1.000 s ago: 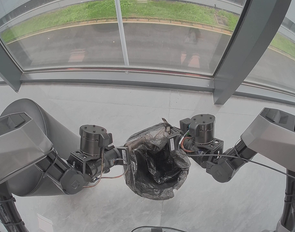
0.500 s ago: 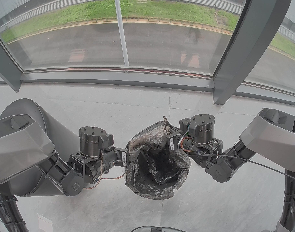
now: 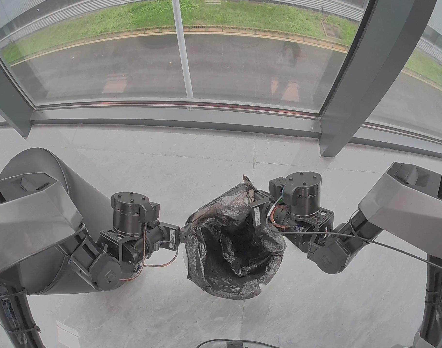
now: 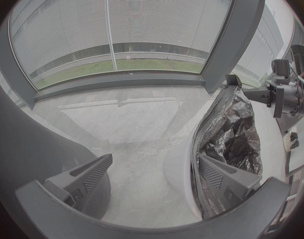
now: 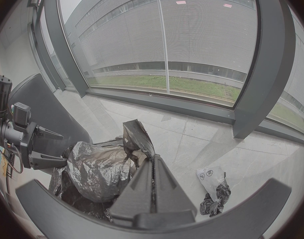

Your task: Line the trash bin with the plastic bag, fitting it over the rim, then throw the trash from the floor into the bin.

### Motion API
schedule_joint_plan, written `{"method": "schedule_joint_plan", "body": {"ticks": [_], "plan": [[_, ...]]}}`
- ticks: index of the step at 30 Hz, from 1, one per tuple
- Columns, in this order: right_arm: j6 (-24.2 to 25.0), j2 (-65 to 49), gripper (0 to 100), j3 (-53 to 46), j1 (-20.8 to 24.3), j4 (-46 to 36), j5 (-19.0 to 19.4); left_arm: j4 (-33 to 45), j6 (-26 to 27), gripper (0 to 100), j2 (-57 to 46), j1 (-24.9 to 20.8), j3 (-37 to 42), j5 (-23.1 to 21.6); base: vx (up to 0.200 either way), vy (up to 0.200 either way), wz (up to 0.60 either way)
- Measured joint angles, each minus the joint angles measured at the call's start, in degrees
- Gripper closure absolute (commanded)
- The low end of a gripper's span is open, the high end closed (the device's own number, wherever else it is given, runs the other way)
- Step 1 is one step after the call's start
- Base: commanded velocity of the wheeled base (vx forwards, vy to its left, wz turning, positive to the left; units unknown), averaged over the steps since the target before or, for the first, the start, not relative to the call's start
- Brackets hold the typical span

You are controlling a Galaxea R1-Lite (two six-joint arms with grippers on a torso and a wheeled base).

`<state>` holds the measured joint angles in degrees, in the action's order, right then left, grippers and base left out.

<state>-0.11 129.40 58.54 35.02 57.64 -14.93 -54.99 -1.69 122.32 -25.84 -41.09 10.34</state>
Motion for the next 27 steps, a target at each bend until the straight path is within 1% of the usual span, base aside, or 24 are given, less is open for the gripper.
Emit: {"method": "schedule_joint_plan", "body": {"ticks": [8, 16, 27], "plan": [[0.11, 1.05, 100, 1.11, -0.18, 0.37, 0.00, -0.11, 0.85, 0, 2.13, 1.46, -1.43, -0.07, 0.000, 0.000, 0.00], [-0.22, 3.34, 100, 4.55, -1.16, 1.37, -0.01, -0.21, 1.79, 0, 3.32, 2.56, -2.28, -0.18, 0.000, 0.000, 0.00], [-0.40, 5.90, 100, 7.41, -2.39, 1.27, 0.00, -0.24, 1.12, 0, 3.71, 2.84, -2.84, -0.49, 0.000, 0.000, 0.00]]}}
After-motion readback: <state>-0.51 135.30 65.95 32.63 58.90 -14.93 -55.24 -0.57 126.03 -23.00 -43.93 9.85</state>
